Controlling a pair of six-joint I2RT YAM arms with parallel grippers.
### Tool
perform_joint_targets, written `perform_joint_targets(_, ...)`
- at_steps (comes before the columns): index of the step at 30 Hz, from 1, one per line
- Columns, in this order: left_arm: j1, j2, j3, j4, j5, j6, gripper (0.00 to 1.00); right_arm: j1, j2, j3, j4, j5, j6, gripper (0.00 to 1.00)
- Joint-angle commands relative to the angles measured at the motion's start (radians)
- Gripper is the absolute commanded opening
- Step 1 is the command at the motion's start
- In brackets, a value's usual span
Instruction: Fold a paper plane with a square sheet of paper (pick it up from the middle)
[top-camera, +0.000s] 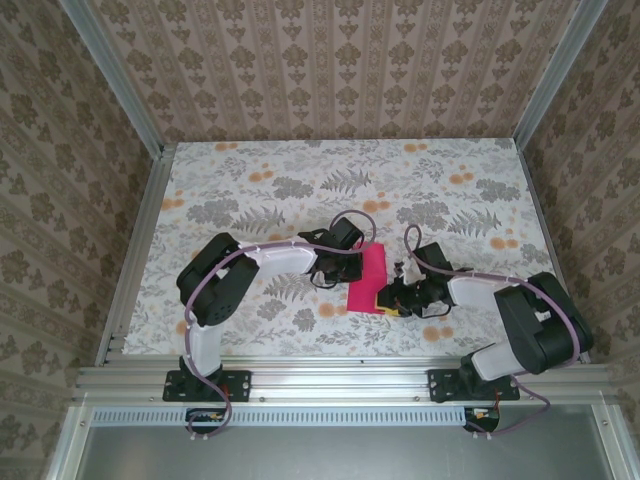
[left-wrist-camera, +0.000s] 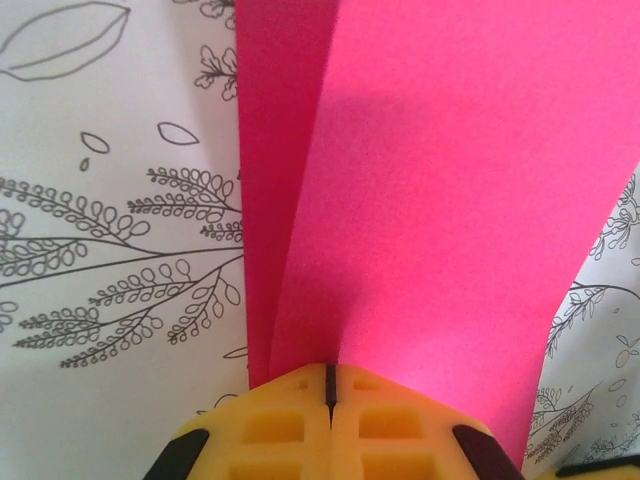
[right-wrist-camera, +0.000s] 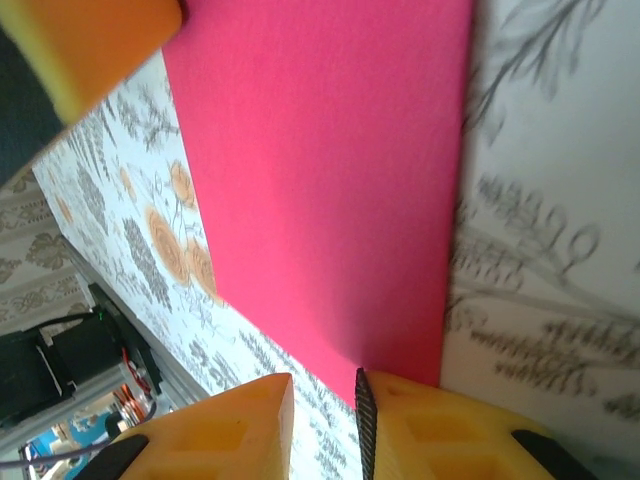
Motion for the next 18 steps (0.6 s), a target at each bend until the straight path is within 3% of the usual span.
perform_joint_targets(1,-0.008,0.038,0.02,-0.051,-0.009,0.021,0.0,0.011,-0.077,-0.027,-0.039,-0.012,0.014,0.25)
perform_joint_targets(11,-0.008,0.045,0.032,-0.055,-0.001,0.028,0.0,0.01,0.059,-0.031,-0.041,0.074,-0.005,0.25)
perform_joint_targets(18,-0.008,0.038,0.03,-0.068,-0.012,0.037,0.0,-0.023,-0.083,0.104,-0.182,0.107,-0.043,0.25)
